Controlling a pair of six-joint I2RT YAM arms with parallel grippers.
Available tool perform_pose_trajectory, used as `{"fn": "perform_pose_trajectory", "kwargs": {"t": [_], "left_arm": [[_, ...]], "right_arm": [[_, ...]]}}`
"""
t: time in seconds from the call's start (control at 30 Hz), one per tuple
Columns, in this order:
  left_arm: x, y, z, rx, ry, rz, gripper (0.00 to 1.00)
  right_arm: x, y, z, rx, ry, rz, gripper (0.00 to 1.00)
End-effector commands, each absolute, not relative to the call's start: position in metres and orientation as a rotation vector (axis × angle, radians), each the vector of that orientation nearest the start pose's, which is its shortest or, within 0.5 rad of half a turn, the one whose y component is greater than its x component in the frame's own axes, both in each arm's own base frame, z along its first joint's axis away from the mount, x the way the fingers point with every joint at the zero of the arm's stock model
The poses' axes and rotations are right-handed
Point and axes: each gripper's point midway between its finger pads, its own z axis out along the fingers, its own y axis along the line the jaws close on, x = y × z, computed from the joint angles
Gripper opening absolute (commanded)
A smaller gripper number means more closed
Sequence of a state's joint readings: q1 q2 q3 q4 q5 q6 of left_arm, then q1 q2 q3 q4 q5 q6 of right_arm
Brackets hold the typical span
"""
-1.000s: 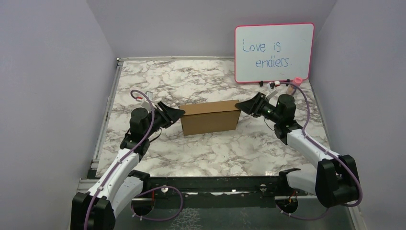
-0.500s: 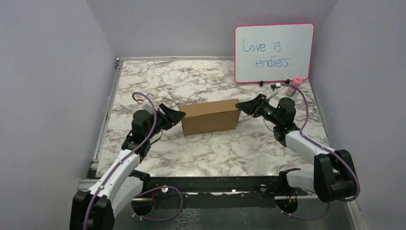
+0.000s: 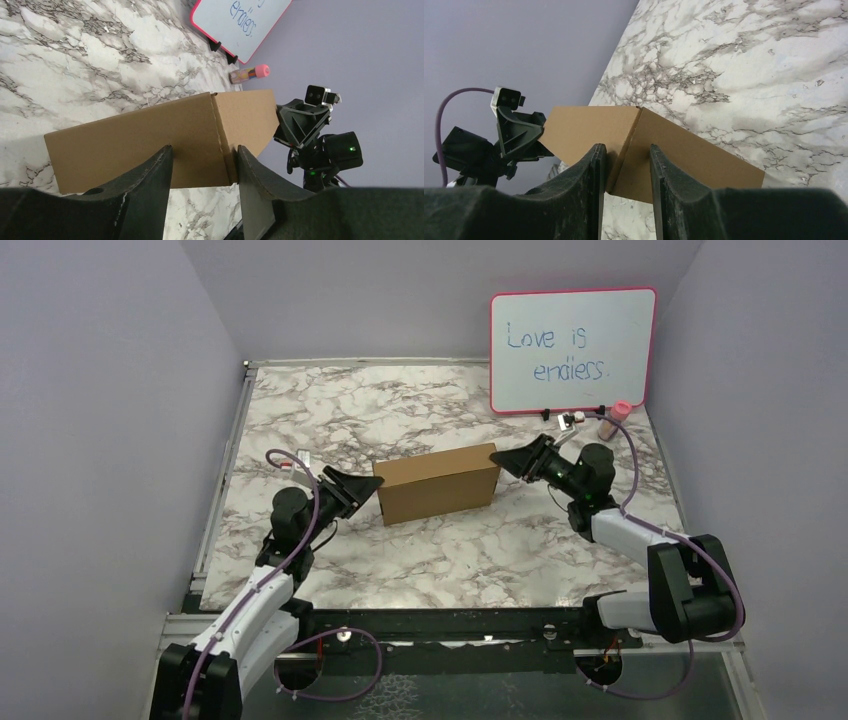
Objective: Fold the paper box
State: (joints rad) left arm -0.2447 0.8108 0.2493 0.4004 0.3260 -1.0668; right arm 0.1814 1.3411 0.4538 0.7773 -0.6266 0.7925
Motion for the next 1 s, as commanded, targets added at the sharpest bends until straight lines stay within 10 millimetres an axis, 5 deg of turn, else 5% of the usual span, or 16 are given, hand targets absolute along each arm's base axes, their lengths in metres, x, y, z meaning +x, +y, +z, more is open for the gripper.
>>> {"fn": "perform_pose_trajectory", "kwargs": {"t": [0.0,0.13,0.47,0.8,0.97], "left_arm": [[0.241,-0.141,0.069,-0.748,2.142,-1.057,0.29],[0.241,-0.144,0.064,-0.802,2.133,-1.123,0.15],[0.24,-0.139,0.052,-0.844,2.156,-1.088,0.0],[0.235,-0.136,0.048,-0.985,2.117,-1.187,0.0],[0.24,-0.132,0.05,-0.934,2.125,-1.141,0.0]], "right_arm": [[0.272,0.16,0.03,0.3,2.376,1.042,0.23],[0.269,0.158,0.025,0.281,2.398,1.014,0.19],[0.257,0.174,0.031,0.204,2.348,1.188,0.17],[0.249,0.183,0.03,0.236,2.342,1.306,0.21],[0.26,0.188,0.053,0.148,2.28,1.323,0.32]]}}
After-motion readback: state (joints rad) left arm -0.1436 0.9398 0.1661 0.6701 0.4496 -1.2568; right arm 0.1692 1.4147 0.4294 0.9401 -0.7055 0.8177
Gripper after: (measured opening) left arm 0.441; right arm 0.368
